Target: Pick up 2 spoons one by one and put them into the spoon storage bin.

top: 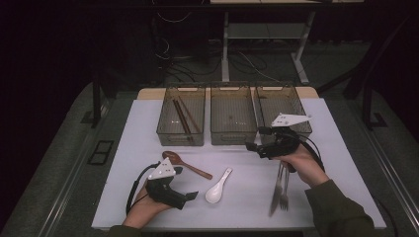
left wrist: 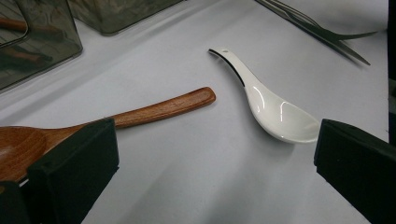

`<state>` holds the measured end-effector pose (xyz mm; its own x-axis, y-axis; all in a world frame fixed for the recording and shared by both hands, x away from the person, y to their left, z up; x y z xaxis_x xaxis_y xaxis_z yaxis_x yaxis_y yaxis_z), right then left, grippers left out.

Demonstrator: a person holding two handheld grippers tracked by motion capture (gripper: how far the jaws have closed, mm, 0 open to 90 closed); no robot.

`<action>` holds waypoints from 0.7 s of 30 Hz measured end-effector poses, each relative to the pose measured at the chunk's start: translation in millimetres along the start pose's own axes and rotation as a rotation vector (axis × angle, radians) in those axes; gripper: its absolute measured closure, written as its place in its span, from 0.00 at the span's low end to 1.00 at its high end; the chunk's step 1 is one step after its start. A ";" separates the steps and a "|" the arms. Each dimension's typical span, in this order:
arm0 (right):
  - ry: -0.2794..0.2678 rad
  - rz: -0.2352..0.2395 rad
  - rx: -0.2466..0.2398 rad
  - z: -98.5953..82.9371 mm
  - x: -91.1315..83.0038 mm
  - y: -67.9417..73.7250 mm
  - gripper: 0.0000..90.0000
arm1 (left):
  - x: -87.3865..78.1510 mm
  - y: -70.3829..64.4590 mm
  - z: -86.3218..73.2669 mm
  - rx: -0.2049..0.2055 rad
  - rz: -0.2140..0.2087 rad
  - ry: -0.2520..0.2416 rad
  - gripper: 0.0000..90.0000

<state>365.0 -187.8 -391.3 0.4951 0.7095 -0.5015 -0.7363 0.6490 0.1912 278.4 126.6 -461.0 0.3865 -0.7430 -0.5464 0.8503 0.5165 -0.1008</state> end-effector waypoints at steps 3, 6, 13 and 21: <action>-0.001 -0.014 0.000 -9.8 -6.7 -2.4 0.20 | 0.0 -0.1 0.2 0.000 0.001 -0.001 0.00; -0.003 -0.033 0.001 -20.4 -12.9 -2.8 0.20 | -0.7 -0.1 0.9 0.003 0.002 -0.006 0.00; -0.008 -0.056 0.006 -47.8 -27.7 -3.4 0.20 | -0.8 -0.9 1.6 -0.002 0.005 -0.007 0.00; -0.018 -0.055 0.004 -74.7 -46.0 -0.9 0.20 | -1.8 -0.5 3.7 0.000 0.015 -0.018 0.00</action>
Point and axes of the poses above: each handheld gripper's, and its own axes: x roughly forward along the jaws, z roughly out of its top, y roughly to its left, the point moved 4 cm from there along x, roughly forward along the jaws, and after that the axes turned 3 degrees about x, right-handed, at the moved point
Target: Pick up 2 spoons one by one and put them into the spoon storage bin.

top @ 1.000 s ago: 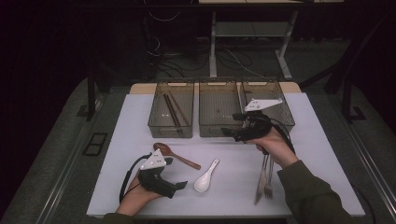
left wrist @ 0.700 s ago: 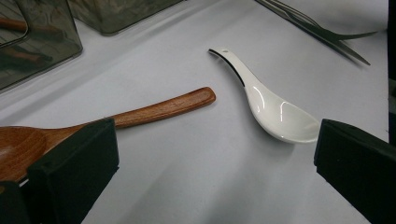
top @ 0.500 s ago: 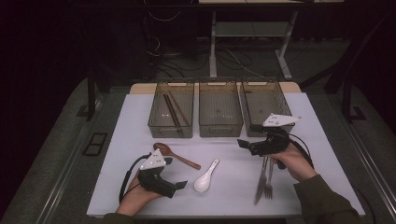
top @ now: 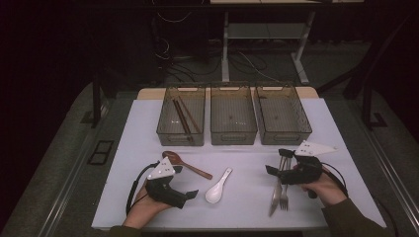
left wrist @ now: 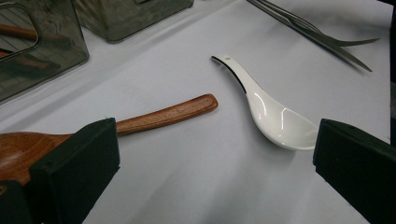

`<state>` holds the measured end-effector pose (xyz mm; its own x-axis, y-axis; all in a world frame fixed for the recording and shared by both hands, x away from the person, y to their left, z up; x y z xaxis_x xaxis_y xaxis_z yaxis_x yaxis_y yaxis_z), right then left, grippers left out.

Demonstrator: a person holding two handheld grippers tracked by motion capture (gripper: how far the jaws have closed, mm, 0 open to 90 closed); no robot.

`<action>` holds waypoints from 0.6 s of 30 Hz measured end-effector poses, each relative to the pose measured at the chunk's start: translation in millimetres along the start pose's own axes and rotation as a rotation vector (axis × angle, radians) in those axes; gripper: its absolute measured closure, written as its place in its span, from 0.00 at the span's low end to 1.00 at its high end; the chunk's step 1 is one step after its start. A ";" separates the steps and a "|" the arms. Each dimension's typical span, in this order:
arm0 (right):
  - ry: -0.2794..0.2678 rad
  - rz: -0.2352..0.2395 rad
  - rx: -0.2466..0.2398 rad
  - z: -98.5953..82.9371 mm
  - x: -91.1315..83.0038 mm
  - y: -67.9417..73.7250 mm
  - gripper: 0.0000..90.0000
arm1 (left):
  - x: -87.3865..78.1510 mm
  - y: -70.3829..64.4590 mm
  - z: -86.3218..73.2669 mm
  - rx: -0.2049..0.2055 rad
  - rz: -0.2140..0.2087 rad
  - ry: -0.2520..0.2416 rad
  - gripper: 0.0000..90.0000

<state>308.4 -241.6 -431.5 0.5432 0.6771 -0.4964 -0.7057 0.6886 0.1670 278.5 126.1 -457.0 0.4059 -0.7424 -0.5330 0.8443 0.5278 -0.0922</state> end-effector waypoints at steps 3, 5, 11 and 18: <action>0.013 0.002 -0.008 -11.7 -3.0 0.2 0.20 | -0.1 0.0 0.0 0.002 0.003 0.001 0.01; 0.028 -0.004 -0.011 -19.1 -3.7 -0.1 0.20 | -0.2 0.1 0.1 -0.001 0.002 0.000 0.02; 0.037 -0.008 0.014 -36.1 -12.0 -1.3 0.20 | -3.8 2.3 0.4 -0.010 0.023 -0.006 0.12; 0.035 -0.037 0.030 -50.3 -27.7 -3.9 0.20 | -8.5 4.9 3.1 -0.034 0.026 -0.023 0.33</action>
Point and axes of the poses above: each handheld gripper's, and its own axes: x roughly forward along the jaws, z roughly out of its top, y roughly to its left, the point moved 4 cm from there along x, roughly forward along the jaws, and after that the axes turned 3 degrees about x, right-handed, at the moved point
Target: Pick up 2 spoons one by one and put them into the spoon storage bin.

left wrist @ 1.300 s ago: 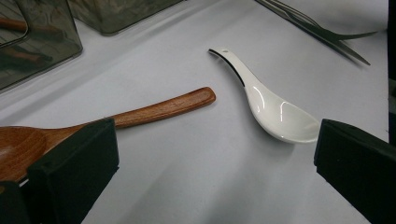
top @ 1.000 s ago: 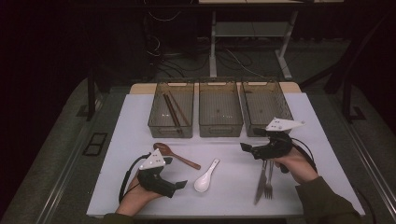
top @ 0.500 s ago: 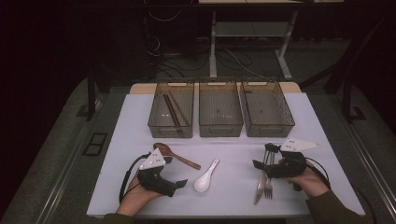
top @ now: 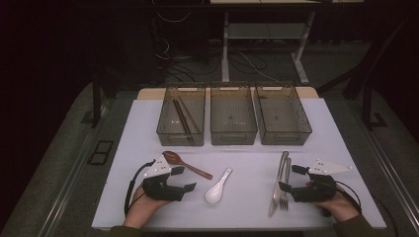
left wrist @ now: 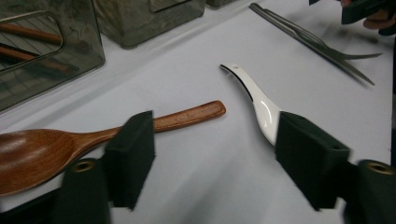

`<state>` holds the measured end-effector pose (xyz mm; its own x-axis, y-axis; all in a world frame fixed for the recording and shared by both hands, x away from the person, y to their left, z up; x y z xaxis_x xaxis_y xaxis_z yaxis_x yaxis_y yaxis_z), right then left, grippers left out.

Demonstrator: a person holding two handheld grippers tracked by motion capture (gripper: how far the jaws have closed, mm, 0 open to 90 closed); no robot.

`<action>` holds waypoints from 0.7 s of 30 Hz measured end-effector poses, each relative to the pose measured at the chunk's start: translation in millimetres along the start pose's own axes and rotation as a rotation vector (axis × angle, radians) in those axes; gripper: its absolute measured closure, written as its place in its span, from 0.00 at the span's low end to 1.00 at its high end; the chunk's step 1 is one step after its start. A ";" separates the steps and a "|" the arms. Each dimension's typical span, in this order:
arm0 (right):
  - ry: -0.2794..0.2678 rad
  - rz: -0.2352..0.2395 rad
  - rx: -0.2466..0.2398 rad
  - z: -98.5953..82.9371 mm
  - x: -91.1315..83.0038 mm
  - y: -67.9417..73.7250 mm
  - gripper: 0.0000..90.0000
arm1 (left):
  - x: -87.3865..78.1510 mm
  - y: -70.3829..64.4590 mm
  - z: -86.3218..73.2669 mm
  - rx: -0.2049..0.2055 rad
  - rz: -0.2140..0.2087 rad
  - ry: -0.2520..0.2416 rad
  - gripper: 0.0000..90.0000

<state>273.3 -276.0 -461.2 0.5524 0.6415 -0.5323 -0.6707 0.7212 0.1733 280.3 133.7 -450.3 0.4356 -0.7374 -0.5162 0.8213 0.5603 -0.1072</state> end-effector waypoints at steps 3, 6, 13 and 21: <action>-0.004 -0.006 0.002 -1.2 -2.6 -1.4 0.20 | 0.0 1.1 3.7 -0.013 -0.001 -0.005 0.50; 0.002 -0.004 0.001 -1.1 -1.5 -1.2 0.20 | 2.1 0.9 8.3 -0.016 -0.008 -0.003 0.65; 0.028 -0.007 -0.021 -2.7 2.2 1.8 0.20 | 17.3 1.0 20.6 -0.028 -0.023 0.016 0.94; 0.027 -0.013 -0.021 -2.3 2.3 0.7 0.20 | 47.6 -2.4 32.3 -0.025 -0.033 0.094 0.99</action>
Point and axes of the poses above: each handheld gripper's, and its own axes: x roughly forward along the jaws, z roughly out of its top, y roughly to its left, the point moved 4 cm from there along x, roughly forward along the jaws, and after that the axes turned 3 degrees about x, right-handed, at the moved point
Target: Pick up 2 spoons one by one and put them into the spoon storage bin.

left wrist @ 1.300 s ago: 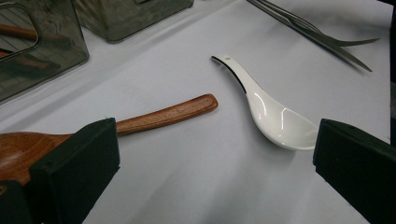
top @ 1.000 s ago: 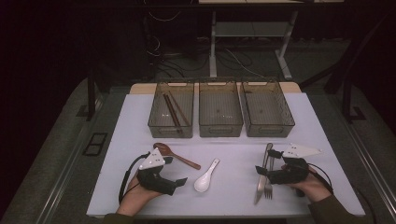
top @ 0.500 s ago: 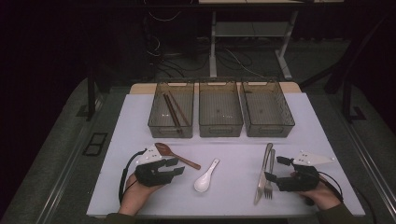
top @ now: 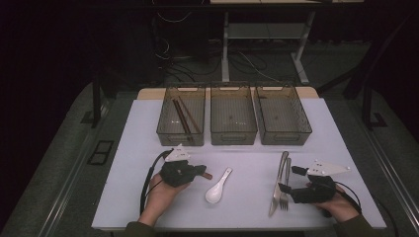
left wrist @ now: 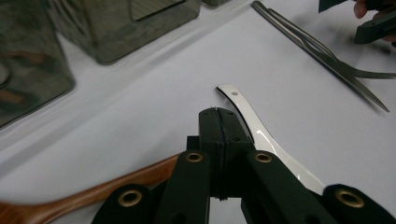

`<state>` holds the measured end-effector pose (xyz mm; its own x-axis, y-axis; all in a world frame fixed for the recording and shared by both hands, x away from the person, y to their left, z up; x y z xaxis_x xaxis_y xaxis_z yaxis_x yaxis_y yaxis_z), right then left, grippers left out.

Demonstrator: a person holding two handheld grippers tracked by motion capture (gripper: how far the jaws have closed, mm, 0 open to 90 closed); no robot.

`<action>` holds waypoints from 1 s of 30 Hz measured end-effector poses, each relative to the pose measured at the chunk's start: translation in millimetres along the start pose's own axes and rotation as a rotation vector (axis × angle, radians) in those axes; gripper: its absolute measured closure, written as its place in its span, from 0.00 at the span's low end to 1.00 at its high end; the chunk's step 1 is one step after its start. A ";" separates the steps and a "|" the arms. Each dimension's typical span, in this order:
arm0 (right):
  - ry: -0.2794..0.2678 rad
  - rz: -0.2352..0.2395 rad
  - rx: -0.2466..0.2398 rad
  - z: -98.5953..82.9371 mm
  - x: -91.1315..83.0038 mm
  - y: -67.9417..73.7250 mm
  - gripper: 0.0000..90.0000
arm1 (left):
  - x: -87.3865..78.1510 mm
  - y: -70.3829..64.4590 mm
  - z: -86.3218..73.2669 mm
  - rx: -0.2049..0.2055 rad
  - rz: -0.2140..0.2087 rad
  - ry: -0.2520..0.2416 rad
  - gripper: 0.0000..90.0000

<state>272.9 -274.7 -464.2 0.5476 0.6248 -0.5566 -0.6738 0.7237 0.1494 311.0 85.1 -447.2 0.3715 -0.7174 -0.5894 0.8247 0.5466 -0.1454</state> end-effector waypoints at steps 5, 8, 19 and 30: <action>-0.001 -0.001 0.000 0.2 -0.2 0.0 0.20 | 18.9 -2.7 9.0 0.018 -0.023 0.027 0.99; -0.001 -0.002 0.000 0.1 -0.2 -0.7 0.20 | 29.9 -3.9 12.6 0.028 -0.029 0.048 0.99; 0.002 -0.011 -0.005 -0.6 0.0 -1.8 0.20 | 61.4 -13.9 16.3 0.065 -0.024 0.146 0.99; 0.006 -0.019 -0.017 -1.0 0.6 -1.5 0.20 | 70.3 -24.5 18.3 0.105 -0.076 0.182 0.99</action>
<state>273.8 -275.7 -465.6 0.5572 0.6094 -0.5641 -0.6719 0.7300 0.1249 324.7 13.3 -470.5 0.2317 -0.6596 -0.7150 0.8905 0.4396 -0.1169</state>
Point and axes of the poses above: each handheld gripper's, and its own axes: x roughly forward along the jaws, z roughly out of its top, y roughly to its left, the point moved 4 cm from there along x, roughly forward along the jaws, and after that the axes turned 3 degrees about x, right-handed, at the moved point
